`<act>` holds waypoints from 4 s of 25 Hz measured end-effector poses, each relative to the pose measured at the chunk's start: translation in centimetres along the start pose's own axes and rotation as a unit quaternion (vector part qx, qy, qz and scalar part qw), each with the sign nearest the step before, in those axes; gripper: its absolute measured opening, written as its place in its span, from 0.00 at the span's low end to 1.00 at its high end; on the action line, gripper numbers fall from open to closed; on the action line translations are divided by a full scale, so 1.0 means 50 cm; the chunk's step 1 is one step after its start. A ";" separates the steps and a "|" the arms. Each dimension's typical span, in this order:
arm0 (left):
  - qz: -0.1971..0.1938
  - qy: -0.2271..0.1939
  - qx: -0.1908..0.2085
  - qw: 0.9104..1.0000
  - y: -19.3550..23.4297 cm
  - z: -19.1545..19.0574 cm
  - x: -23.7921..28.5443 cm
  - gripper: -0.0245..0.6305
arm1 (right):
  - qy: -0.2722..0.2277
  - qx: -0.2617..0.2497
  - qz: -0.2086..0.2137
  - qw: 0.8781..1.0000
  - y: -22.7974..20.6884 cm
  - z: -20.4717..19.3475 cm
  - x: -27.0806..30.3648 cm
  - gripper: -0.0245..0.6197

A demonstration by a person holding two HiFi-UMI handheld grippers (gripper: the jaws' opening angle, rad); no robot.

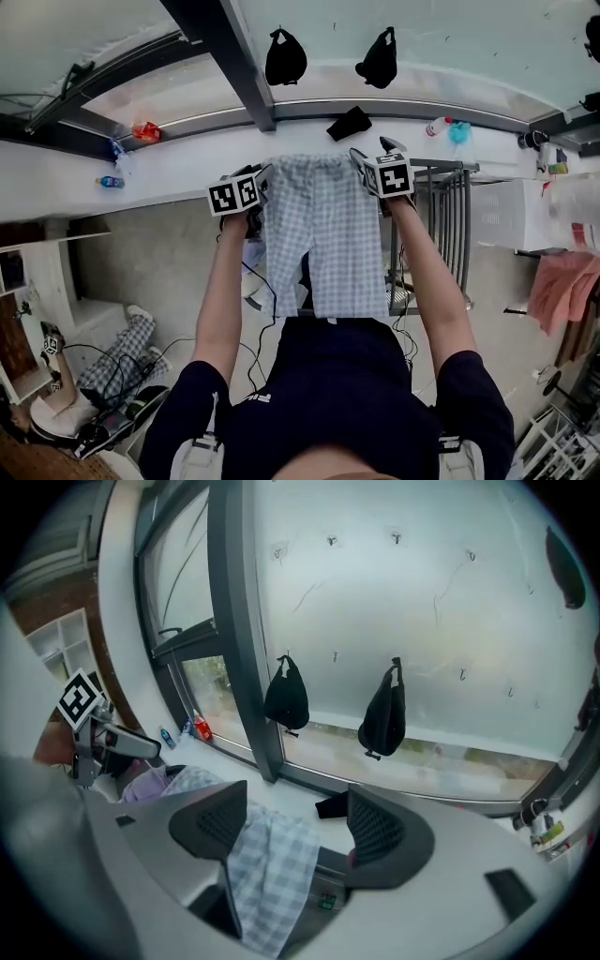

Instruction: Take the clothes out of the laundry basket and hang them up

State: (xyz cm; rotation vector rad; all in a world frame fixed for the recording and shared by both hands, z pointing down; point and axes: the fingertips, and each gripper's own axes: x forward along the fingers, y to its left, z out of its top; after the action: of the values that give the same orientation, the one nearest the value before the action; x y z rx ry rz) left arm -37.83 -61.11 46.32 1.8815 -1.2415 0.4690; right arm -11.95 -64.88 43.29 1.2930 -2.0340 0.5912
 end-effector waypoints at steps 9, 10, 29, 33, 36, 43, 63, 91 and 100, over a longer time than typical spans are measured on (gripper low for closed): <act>-0.012 -0.082 0.012 0.997 -0.120 0.004 -0.121 0.46 | -0.068 -0.008 0.046 0.997 0.068 0.010 -0.163 0.55; -0.015 -0.092 0.015 0.995 -0.138 0.002 -0.141 0.46 | -0.073 -0.005 0.051 0.996 0.075 0.007 -0.183 0.55; -0.008 -0.189 0.023 0.982 -0.445 -0.243 -0.427 0.46 | -0.155 -0.009 0.155 0.976 0.151 -0.182 -0.554 0.50; 0.010 -0.193 0.017 0.981 -0.474 -0.317 -0.485 0.46 | -0.157 -0.012 0.173 0.972 0.180 -0.233 -0.599 0.50; 0.017 -0.195 0.014 0.980 -0.486 -0.354 -0.504 0.46 | -0.162 -0.013 0.183 0.970 0.194 -0.260 -0.621 0.50; 0.015 -0.189 0.004 0.982 -0.516 -0.451 -0.529 0.46 | -0.155 -0.008 0.187 0.970 0.213 -0.346 -0.678 0.50; -0.042 -0.197 0.010 0.980 -0.739 -0.811 -0.666 0.46 | -0.146 0.026 0.114 0.982 0.186 -0.730 -0.996 0.50; -0.044 0.002 -0.002 0.999 -0.837 -1.190 -0.228 0.46 | 0.057 0.135 0.049 0.988 -0.129 -1.285 -0.706 0.46; -0.068 0.076 0.036 0.994 -0.880 -1.300 0.021 0.46 | 0.038 0.144 0.050 0.987 -0.159 -1.426 -0.652 0.46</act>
State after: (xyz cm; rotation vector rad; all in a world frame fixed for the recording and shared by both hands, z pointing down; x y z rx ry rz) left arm 9.67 -2.23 67.24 1.9381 -1.0015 0.5794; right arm 25.21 -0.29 68.99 1.3117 -2.0118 0.9979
